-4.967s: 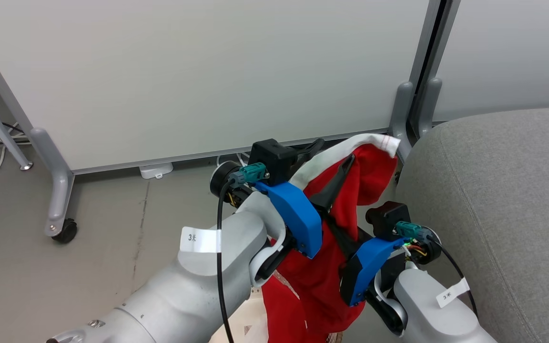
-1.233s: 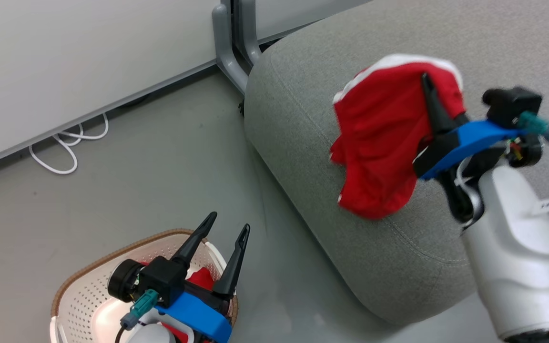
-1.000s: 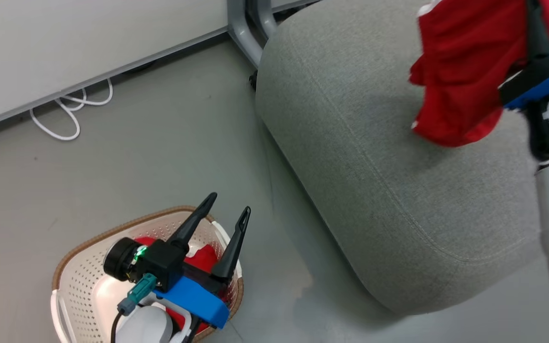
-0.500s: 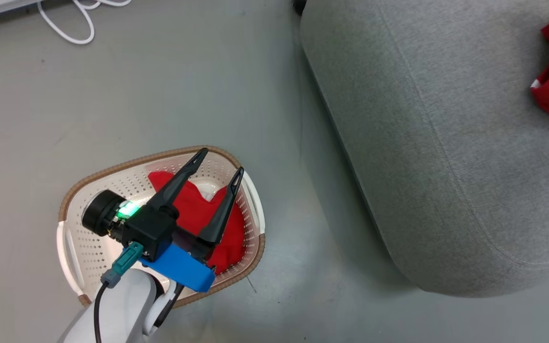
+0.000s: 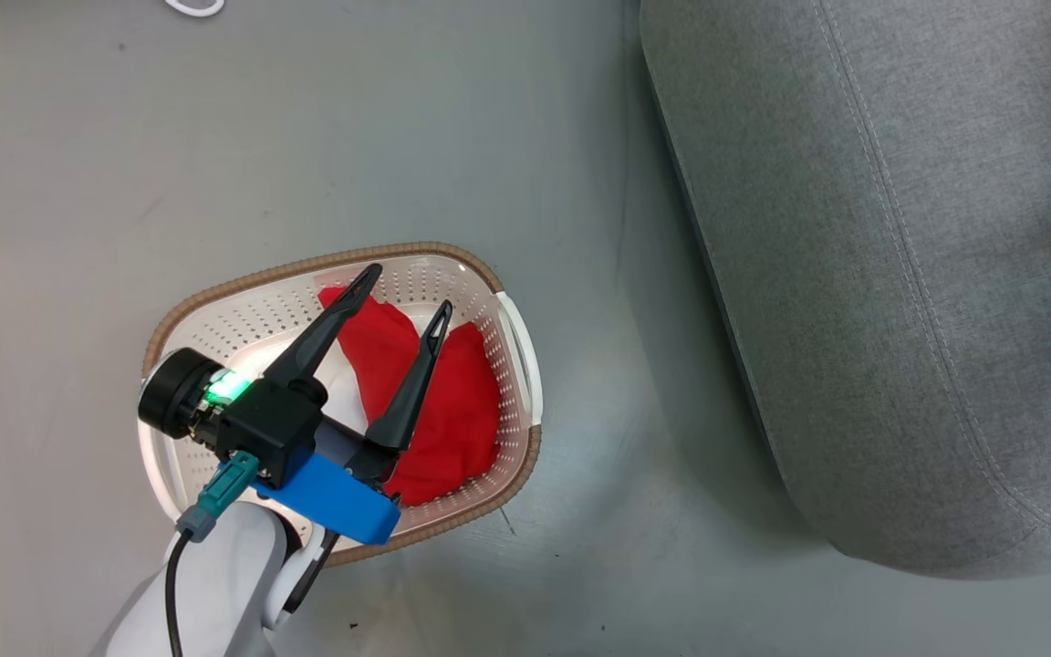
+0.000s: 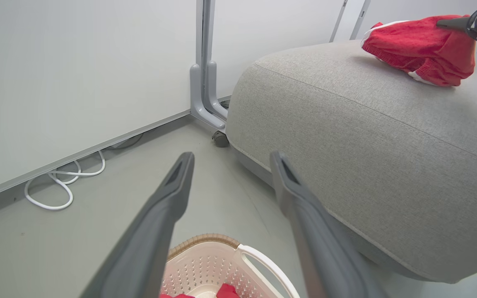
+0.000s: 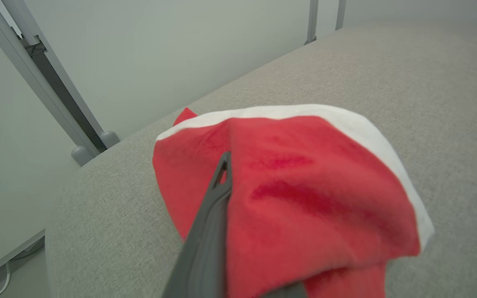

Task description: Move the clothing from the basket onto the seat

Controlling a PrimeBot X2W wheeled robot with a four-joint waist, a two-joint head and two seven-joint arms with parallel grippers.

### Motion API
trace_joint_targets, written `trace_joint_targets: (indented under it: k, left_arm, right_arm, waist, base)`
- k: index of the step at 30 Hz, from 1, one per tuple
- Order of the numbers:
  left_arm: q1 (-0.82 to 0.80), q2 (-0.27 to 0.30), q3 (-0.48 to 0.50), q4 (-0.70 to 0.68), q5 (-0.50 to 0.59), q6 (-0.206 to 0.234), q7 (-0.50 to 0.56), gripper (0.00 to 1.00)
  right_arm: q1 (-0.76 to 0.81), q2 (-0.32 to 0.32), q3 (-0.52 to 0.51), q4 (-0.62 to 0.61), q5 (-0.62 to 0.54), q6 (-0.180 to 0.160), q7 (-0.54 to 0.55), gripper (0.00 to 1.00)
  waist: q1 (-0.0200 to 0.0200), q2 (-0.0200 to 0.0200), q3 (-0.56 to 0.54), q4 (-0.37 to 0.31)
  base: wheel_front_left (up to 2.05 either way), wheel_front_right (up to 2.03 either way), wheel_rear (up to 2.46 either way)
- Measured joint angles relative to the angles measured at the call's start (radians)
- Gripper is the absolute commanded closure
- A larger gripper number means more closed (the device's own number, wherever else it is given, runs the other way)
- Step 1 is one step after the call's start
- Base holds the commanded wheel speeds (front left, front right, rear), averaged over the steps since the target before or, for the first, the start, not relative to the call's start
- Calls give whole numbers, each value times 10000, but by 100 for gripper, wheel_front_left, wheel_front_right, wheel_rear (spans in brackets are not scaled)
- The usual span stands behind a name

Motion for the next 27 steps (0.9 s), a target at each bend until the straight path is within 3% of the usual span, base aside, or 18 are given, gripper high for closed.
trace_joint_targets:
  k: [3,4,5,6,19,27]
  left_arm:
    - [-28,-61,-13,31,0,0,0,0]
    - [-28,-86,-15,44,-2,0,0,0]
    - [-28,-119,-17,63,-2,0,0,0]
    - [-27,-148,-15,69,-2,0,0,0]
    - [111,-370,-50,205,-134,0,0,0]
    - [454,-744,-21,349,-324,0,0,0]
  right_arm:
    - [-75,-86,48,173,-205,0,-13,100]
    - [-96,-109,81,219,-247,0,-19,87]
    - [-96,-128,125,255,-347,0,-27,53]
    - [-97,-144,174,290,-431,-2,-27,0]
    - [3,-219,257,577,-972,0,-42,0]
    - [1071,-63,483,339,-1609,0,-44,0]
  waist:
    - [0,0,-87,30]
    - [0,0,-117,34]
    - [-1,0,-147,37]
    - [-1,0,-174,37]
    - [-1,0,-714,104]
    - [-2,0,-1450,152]
  base:
    - [0,0,0]
    - [0,0,0]
    - [0,0,0]
    - [0,0,0]
    - [0,0,0]
    - [0,0,0]
